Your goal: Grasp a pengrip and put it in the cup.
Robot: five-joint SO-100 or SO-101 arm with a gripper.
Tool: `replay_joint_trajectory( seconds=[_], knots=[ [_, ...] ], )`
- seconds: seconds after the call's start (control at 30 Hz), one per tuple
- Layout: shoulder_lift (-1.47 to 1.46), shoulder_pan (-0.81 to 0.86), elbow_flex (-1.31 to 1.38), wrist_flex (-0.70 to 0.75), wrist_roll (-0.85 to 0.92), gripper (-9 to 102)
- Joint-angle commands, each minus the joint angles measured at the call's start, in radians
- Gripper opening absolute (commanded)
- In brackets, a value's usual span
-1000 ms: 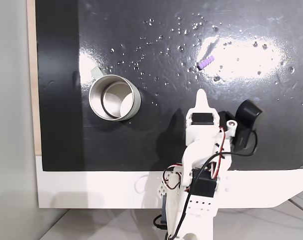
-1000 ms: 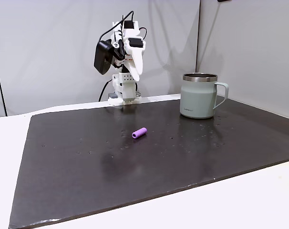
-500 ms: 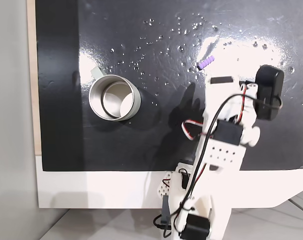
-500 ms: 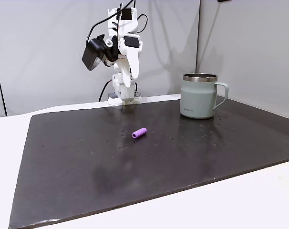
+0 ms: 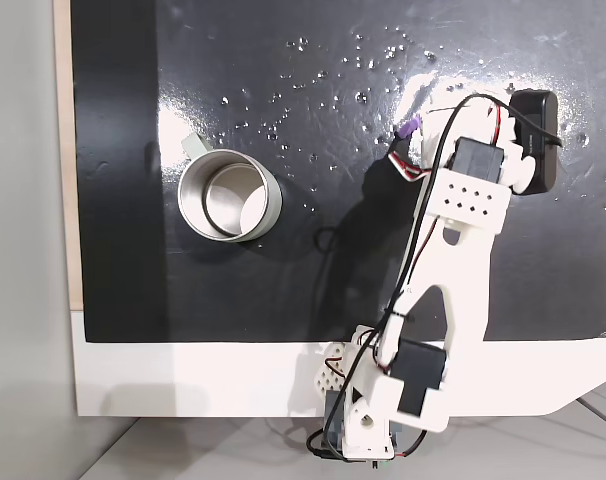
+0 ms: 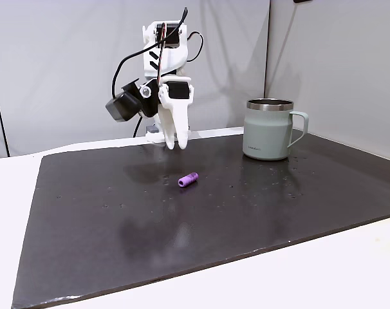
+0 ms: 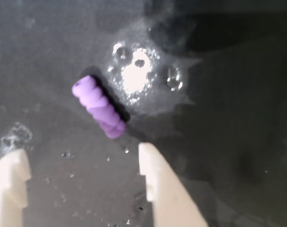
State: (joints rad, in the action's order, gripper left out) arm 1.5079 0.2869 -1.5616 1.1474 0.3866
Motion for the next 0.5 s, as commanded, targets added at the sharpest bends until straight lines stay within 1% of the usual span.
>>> replay_joint_trajectory(
  seconds=[0.0,0.23,0.47],
  knots=[
    [-0.083,-0.02,0.137,0.026,0.009,24],
    [-0.288,-0.04,0.318,0.077,0.008,24],
    [-0.387,-0.064,0.382,0.083,0.012,24]
  ],
)
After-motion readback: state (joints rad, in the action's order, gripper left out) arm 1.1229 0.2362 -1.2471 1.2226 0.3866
